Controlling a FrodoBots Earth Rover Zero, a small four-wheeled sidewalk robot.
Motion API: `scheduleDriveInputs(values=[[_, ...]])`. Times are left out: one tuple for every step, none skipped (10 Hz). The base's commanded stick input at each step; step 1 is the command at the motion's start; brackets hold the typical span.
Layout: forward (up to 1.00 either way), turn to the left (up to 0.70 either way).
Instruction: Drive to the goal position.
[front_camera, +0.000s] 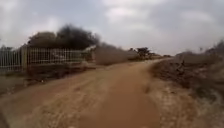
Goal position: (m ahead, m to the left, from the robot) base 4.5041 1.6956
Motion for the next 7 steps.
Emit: scheduleDriveInputs(values=[[0.50, -0.11], [0.50, 0.00], [0.50, 0.00], [0.50, 0.00], [0.50, 0.00], [0.50, 0.00], [0.50, 0.00]])
